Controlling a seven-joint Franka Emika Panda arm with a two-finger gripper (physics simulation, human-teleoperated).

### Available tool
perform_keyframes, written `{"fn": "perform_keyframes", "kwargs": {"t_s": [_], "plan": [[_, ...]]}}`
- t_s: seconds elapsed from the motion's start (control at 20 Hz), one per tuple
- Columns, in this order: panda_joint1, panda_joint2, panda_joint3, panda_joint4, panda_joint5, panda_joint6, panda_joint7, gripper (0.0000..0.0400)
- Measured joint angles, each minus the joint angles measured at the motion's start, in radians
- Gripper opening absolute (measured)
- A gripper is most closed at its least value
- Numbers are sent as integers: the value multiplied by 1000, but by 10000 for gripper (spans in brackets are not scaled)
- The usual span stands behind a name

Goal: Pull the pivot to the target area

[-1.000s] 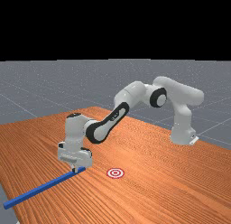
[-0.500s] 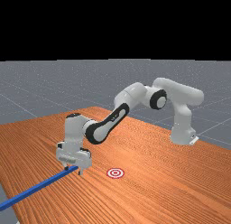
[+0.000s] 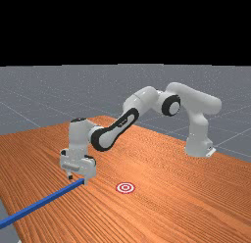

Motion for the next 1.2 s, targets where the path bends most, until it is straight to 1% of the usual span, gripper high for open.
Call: {"fn": "perform_keyframes", "kwargs": {"t_s": [0.1, 0.15, 0.2, 0.3, 0.35, 0.4, 0.45, 0.5, 0.55, 0.6, 0.65, 0.7, 0.75, 0.8, 0.85, 0.9, 1.0, 1.05, 1.1, 1.2], "plan": [[-15, 14, -1, 26, 0, -13, -5, 400], [-26, 23, 10, 44, -6, -24, -60, 400], [-21, 22, 1, 36, -11, -15, -45, 400], [-37, 58, 23, 91, -14, -35, -120, 400], [-39, 79, 25, 113, -15, -35, -125, 400], [-12, 80, -19, 82, -31, 15, -34, 400], [-37, 55, 41, -9, 24, 150, -112, 400], [-42, 65, 52, -17, 31, 185, -126, 400], [-42, 67, 41, -8, 24, 171, -113, 380], [-45, 63, 59, -27, 36, 218, -139, 400], [-56, 62, 82, -39, 48, 265, -165, 400], [-36, 87, 34, 32, 17, 139, -100, 399], [-35, 99, 29, 60, 12, 116, -91, 400], [-10, 123, -20, 106, -29, 82, -37, 400], [-35, 138, 18, 136, -2, 53, -68, 400], [-40, 171, 17, 199, -7, 27, -60, 398], [-40, 170, 17, 199, -7, 25, -60, 397], [-36, 174, 7, 201, -4, 35, -16, 399], [-43, 182, 24, 219, -10, 19, -91, 392], [-40, 177, 30, 213, -12, 19, -114, 398]]}}
